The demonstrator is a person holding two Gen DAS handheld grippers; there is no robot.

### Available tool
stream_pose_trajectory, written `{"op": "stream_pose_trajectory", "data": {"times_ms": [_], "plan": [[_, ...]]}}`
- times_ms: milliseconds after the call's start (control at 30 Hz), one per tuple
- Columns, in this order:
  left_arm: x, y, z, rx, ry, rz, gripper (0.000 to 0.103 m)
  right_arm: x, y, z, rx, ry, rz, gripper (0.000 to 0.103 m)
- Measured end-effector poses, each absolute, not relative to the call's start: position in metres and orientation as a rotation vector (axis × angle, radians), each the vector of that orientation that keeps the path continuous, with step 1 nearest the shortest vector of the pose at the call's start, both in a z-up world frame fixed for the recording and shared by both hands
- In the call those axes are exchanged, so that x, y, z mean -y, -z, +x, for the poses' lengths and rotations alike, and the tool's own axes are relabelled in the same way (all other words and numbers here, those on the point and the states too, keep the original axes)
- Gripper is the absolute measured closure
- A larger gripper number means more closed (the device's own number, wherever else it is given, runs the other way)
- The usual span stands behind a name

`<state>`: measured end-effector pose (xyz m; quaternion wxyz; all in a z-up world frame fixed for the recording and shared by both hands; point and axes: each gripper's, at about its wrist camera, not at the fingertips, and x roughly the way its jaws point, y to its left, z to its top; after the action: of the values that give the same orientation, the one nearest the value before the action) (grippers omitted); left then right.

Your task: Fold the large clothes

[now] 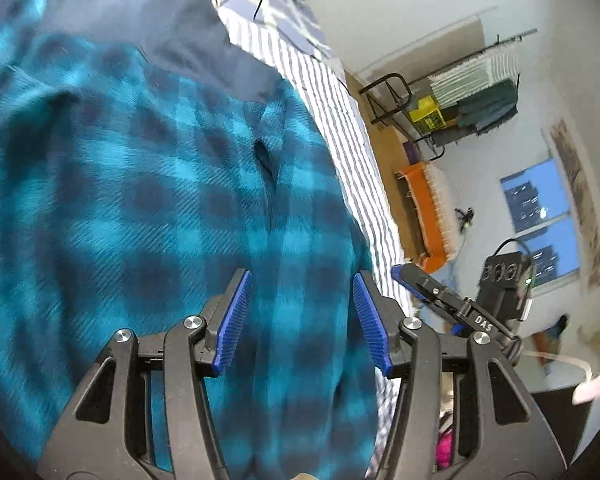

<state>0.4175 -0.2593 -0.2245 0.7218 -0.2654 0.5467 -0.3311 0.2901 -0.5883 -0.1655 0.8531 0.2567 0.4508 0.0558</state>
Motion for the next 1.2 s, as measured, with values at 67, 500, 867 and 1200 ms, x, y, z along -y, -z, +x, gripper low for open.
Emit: {"op": "stream_pose_trajectory", "data": {"times_ms": [67,500,867,1200], "plan": [[0.266,0.237,0.431,-1.231,0.744,-0.608,0.049,0.598,0.174,0.300,-0.939,-0.114,0.595,0.058],[0.289,0.244,0.471,-1.192,0.780,-0.599,0.103,0.607,0.202,0.330,-0.937,-0.169,0.731,0.080],[0.250,0.232,0.441,-1.032,0.505,-0.505,0.103,0.593,0.180,0.329,-0.856,-0.070,0.589,0.101],[0.242,0.206,0.422,-1.072,0.546,-0.422,0.100,0.585,0.174,0.322,-0.935,-0.020,0.559,0.098]]}}
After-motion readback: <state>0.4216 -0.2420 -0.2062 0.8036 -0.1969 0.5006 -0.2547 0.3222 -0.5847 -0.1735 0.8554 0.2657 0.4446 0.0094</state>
